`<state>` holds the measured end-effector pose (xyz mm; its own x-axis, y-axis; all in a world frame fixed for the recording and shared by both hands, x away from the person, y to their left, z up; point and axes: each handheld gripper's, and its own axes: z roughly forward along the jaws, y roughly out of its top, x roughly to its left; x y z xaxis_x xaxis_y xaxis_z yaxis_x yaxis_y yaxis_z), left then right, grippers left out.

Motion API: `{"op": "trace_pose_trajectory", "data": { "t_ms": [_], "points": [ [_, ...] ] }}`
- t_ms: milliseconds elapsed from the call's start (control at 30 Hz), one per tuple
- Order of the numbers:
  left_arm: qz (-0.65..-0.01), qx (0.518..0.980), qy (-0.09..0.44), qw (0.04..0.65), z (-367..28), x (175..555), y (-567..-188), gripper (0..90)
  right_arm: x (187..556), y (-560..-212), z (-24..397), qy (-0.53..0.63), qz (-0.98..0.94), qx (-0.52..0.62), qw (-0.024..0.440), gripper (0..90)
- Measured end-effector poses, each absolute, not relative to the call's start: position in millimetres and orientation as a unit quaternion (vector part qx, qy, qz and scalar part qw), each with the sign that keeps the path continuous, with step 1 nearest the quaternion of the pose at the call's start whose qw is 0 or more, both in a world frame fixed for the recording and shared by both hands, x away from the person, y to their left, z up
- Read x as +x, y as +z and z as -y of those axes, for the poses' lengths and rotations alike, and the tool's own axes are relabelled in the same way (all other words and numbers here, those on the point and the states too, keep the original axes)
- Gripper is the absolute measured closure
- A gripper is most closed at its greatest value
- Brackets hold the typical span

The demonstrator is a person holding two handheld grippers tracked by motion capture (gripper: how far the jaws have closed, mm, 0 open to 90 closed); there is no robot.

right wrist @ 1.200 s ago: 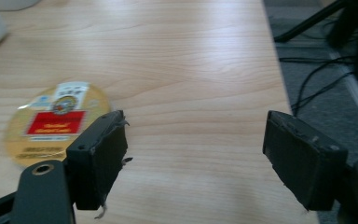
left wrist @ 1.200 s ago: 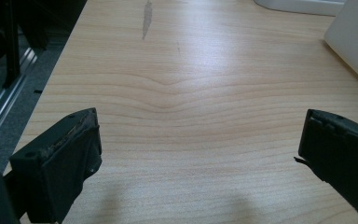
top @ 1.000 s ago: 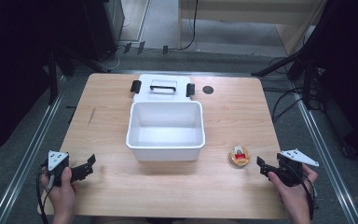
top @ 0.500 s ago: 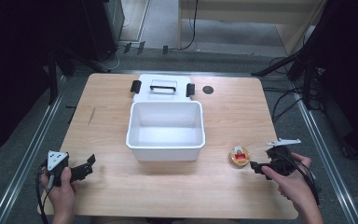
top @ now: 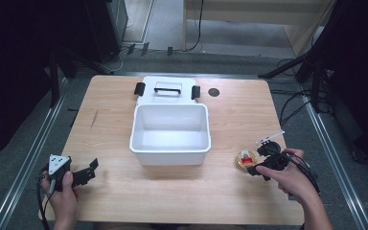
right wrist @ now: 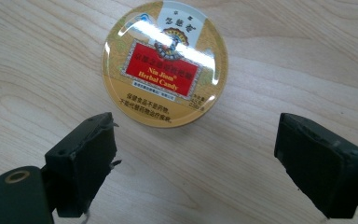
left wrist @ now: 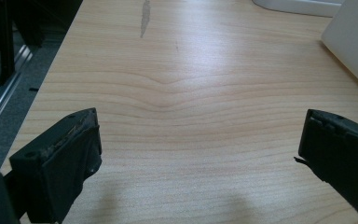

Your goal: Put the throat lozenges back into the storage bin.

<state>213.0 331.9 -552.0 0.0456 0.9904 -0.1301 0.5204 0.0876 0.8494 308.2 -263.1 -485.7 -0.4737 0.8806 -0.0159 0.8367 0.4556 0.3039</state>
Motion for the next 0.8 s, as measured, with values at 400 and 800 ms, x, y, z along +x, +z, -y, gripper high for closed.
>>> {"op": "trace_pose_trajectory", "data": {
  "t_ms": [400, 800],
  "points": [
    [-0.623, 0.607, 0.297, 0.395, -331.9, 213.4, -552.2, 0.0, 326.4, -488.9, 239.2, 0.081, -0.863, 0.496, 0.055, 7.6],
    [-0.623, 0.608, 0.295, 0.395, -332.2, 213.5, -552.1, 0.0, 343.2, -501.9, 219.1, 0.038, -0.867, 0.496, 0.04, 7.0]
  ]
}}
